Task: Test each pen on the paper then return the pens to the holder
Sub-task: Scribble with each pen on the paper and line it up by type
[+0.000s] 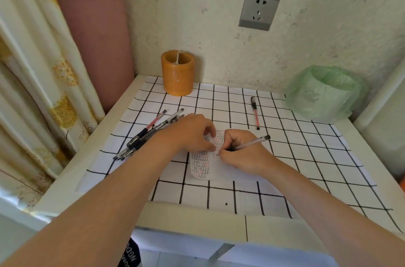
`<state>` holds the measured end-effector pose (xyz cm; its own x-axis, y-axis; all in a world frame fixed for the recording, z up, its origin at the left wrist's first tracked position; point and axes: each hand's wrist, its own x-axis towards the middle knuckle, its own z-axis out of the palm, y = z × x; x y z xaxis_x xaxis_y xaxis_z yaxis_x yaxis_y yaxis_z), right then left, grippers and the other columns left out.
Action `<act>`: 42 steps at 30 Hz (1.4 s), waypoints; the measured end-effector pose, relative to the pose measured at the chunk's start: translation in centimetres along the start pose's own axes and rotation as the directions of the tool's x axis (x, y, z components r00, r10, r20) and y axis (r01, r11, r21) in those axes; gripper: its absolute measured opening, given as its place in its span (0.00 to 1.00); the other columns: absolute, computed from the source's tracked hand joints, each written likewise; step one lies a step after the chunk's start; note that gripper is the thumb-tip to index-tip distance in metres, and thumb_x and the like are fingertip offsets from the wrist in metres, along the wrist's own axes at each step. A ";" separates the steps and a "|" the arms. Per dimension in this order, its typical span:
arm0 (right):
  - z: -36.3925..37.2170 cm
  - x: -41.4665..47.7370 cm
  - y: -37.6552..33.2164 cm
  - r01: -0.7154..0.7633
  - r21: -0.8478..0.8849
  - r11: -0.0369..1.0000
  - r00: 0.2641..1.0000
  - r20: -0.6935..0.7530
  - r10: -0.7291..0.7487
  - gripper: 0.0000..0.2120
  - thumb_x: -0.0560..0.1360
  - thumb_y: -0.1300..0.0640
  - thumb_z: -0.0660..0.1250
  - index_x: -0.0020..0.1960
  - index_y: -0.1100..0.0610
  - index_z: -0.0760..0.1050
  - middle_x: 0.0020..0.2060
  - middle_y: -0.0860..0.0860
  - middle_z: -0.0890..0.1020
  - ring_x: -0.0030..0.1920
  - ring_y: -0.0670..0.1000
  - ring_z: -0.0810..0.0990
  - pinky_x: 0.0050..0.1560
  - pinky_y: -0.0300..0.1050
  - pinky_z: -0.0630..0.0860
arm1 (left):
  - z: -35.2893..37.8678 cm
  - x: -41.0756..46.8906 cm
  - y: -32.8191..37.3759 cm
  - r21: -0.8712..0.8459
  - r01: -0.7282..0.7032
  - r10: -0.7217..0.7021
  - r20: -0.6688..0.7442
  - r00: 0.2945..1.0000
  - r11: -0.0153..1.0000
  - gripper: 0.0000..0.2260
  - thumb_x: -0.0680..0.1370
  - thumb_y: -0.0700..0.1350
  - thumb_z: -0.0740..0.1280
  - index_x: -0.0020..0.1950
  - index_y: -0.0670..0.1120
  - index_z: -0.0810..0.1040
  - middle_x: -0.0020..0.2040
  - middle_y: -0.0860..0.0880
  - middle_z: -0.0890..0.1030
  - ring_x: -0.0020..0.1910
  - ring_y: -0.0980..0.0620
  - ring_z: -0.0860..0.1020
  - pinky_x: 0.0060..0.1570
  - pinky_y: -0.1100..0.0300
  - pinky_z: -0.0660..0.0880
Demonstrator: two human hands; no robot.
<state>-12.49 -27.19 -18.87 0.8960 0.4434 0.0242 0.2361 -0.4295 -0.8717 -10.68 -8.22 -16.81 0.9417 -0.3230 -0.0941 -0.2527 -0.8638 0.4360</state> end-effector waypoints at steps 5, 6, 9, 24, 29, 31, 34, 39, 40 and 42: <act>0.0 0.1 0.4 0.015 -0.015 1.000 1.000 0.007 -0.015 0.07 0.70 0.68 0.70 0.36 0.63 0.73 0.30 0.58 0.77 0.27 0.48 0.73 0.27 0.42 0.69 | 0.4 0.1 0.0 0.008 0.014 -0.014 -0.036 0.999 1.000 0.17 0.68 0.59 0.76 0.54 0.56 0.80 0.48 0.57 0.75 0.52 0.54 0.73 0.50 0.58 0.72; 0.1 0.2 0.4 0.026 -0.039 0.999 1.000 0.010 -0.026 0.08 0.69 0.68 0.70 0.35 0.61 0.73 0.29 0.54 0.77 0.28 0.46 0.72 0.28 0.41 0.69 | 0.5 0.1 0.0 0.009 0.020 -0.019 -0.039 0.999 1.000 0.17 0.68 0.59 0.76 0.54 0.56 0.80 0.48 0.57 0.75 0.52 0.53 0.73 0.50 0.57 0.72; 0.1 0.4 0.5 0.023 -0.067 0.997 0.999 0.032 -0.021 0.11 0.68 0.68 0.70 0.33 0.57 0.73 0.29 0.48 0.75 0.29 0.44 0.71 0.29 0.39 0.67 | 0.5 0.1 0.1 0.018 0.030 -0.030 -0.046 0.998 0.999 0.17 0.68 0.59 0.76 0.54 0.57 0.80 0.48 0.57 0.77 0.52 0.53 0.74 0.50 0.57 0.73; 0.3 0.1 0.7 0.060 -0.071 0.996 0.998 0.014 -0.059 0.08 0.68 0.67 0.70 0.35 0.62 0.71 0.32 0.57 0.76 0.31 0.45 0.71 0.30 0.39 0.66 | 0.6 0.0 0.0 -0.031 0.043 -0.044 -0.032 0.998 0.999 0.19 0.68 0.58 0.77 0.56 0.55 0.80 0.51 0.55 0.77 0.54 0.54 0.75 0.54 0.55 0.75; 0.3 0.1 1.2 0.076 -0.035 0.997 0.997 0.006 -0.076 0.07 0.68 0.66 0.70 0.35 0.61 0.72 0.33 0.57 0.77 0.32 0.48 0.72 0.31 0.44 0.68 | 0.8 0.1 -0.1 -0.033 0.050 -0.052 -0.033 0.998 0.998 0.19 0.67 0.59 0.77 0.55 0.56 0.80 0.50 0.56 0.77 0.55 0.54 0.74 0.55 0.54 0.75; 0.3 0.0 1.2 0.078 -0.033 0.996 0.997 0.002 -0.078 0.07 0.68 0.66 0.69 0.35 0.61 0.72 0.32 0.57 0.77 0.32 0.48 0.72 0.31 0.44 0.68 | 0.7 0.2 -0.1 -0.033 0.055 -0.056 -0.029 0.998 0.998 0.18 0.67 0.59 0.77 0.54 0.56 0.80 0.50 0.56 0.77 0.55 0.54 0.73 0.55 0.54 0.75; 0.3 0.0 1.1 0.089 -0.041 0.995 0.996 0.014 -0.088 0.08 0.68 0.68 0.69 0.35 0.61 0.71 0.30 0.52 0.75 0.31 0.45 0.71 0.31 0.40 0.66 | 0.7 0.2 -0.2 -0.039 0.053 -0.054 -0.028 0.998 0.998 0.19 0.67 0.58 0.77 0.55 0.56 0.80 0.49 0.56 0.77 0.55 0.53 0.74 0.55 0.53 0.75; 0.1 0.1 1.2 0.054 -0.027 0.998 0.998 0.042 -0.053 0.08 0.68 0.67 0.70 0.34 0.60 0.72 0.30 0.48 0.76 0.30 0.44 0.71 0.30 0.40 0.67 | 0.9 0.3 -0.3 -0.049 0.045 -0.047 -0.041 0.998 0.998 0.18 0.67 0.59 0.77 0.54 0.56 0.80 0.48 0.57 0.77 0.55 0.54 0.73 0.54 0.55 0.74; 0.0 0.2 1.1 0.045 -0.003 0.999 0.999 0.026 -0.045 0.08 0.68 0.67 0.70 0.35 0.60 0.72 0.29 0.49 0.76 0.30 0.45 0.71 0.30 0.41 0.67 | 0.9 0.3 -0.3 -0.051 0.045 -0.047 -0.043 0.998 0.998 0.18 0.67 0.59 0.77 0.54 0.56 0.80 0.48 0.57 0.77 0.55 0.54 0.73 0.54 0.55 0.74; -0.1 0.3 1.1 0.014 0.079 0.997 1.000 -0.017 -0.012 0.08 0.69 0.68 0.69 0.35 0.63 0.71 0.27 0.50 0.74 0.27 0.45 0.69 0.27 0.40 0.66 | 0.9 0.3 -0.3 -0.052 0.046 -0.048 -0.040 0.998 0.998 0.19 0.67 0.59 0.77 0.55 0.56 0.80 0.49 0.57 0.77 0.55 0.54 0.73 0.54 0.55 0.74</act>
<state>-11.89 -27.63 -19.74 0.8994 0.4349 0.0435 0.2181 -0.3603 -0.9070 -10.51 -8.41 -17.79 0.9609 -0.2654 -0.0794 -0.1971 -0.8564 0.4772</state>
